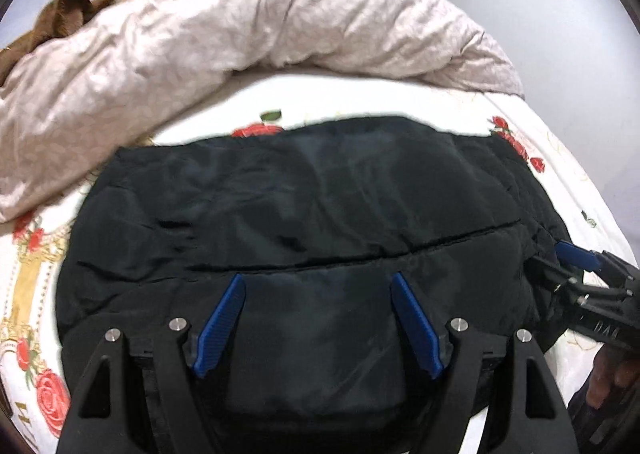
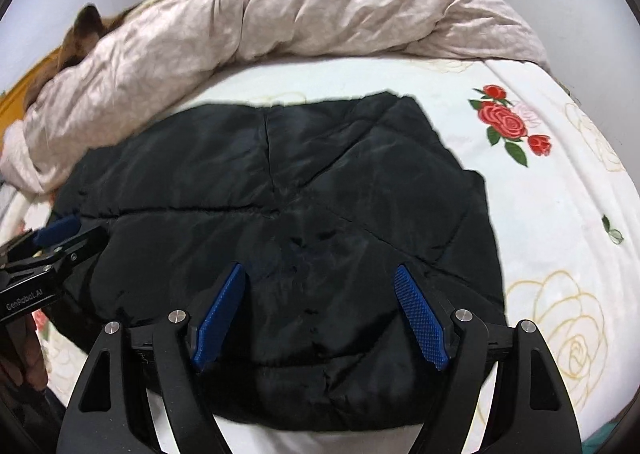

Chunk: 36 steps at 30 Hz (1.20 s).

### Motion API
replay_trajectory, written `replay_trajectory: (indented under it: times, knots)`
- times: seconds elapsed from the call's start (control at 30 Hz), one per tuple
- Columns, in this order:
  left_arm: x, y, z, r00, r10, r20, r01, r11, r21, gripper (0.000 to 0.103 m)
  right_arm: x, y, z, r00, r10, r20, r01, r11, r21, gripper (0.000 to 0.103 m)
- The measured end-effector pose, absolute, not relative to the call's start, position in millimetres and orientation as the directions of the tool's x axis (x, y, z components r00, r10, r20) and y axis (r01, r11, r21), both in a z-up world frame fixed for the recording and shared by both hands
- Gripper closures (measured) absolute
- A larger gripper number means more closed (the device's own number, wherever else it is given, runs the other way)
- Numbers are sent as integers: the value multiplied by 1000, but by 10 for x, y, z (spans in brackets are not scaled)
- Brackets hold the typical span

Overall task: Fold large clothes
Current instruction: 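Smooth the folded jacket surface with both open tools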

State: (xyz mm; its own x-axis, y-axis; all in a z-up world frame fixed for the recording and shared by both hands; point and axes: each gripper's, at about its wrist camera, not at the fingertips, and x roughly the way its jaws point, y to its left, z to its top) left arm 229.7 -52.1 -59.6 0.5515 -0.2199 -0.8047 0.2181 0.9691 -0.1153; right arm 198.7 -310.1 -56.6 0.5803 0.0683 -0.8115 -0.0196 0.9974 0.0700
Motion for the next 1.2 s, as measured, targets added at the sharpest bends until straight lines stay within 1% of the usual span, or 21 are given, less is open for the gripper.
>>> replay_trajectory:
  times: [0.1,0.23,0.3,0.37,0.4,0.5,0.6,0.7,0.77,0.83,0.93,1.07,1.17,1.2]
  knots:
    - [2415,-544,-736,531,-222,-818,204,970,-131,24,2116,-3166,-771,539,73,-839,-6,997,83,26]
    - [2477,-626,-851,535,-200,-821,218,971,-94,23,2178,-3104,-901,534,28,-845,-24,1000,18,26]
    - [2512,-634,-863,532,-203,-822,216,971,-100,22,2202,-3104,-929,531,24,-847,-16,1000,18,25]
    - [2531,-624,-796,521,-206,-828,216,971,-106,23,2210,-3122,-870,523,27,-852,-8,1000,26,25]
    - [2524,-603,-736,520,-214,-827,217,969,-114,25,2201,-3132,-793,522,34,-852,-8,999,36,25]
    - [2496,-485,-515,549,-246,-799,220,964,-146,28,2146,-3189,-531,575,52,-816,-2,998,62,26]
    - [2636,-377,-372,587,-224,-778,199,971,-129,28,2264,-3218,-363,606,51,-794,-3,998,62,26]
    - [2907,-311,-509,553,-195,-810,164,979,-123,28,2527,-3250,-432,581,26,-813,19,999,46,26]
    - [3034,-312,-713,508,-195,-839,161,978,-130,27,2694,-3308,-617,530,23,-848,31,998,47,26]
    - [3065,-366,-823,513,-182,-839,178,979,-103,27,2765,-3359,-759,508,43,-860,31,997,69,25]
    - [3045,-446,-922,525,-161,-836,172,982,-81,27,2772,-3331,-882,512,23,-859,15,999,35,23]
    - [3057,-438,-895,523,-173,-835,175,980,-94,28,2776,-3349,-900,506,17,-862,20,999,32,23]
    - [3013,-323,-720,526,-197,-827,184,976,-115,33,2744,-3365,-751,512,22,-859,28,999,43,23]
    - [2993,-256,-647,539,-196,-819,181,977,-114,33,2706,-3355,-679,525,16,-851,31,999,38,24]
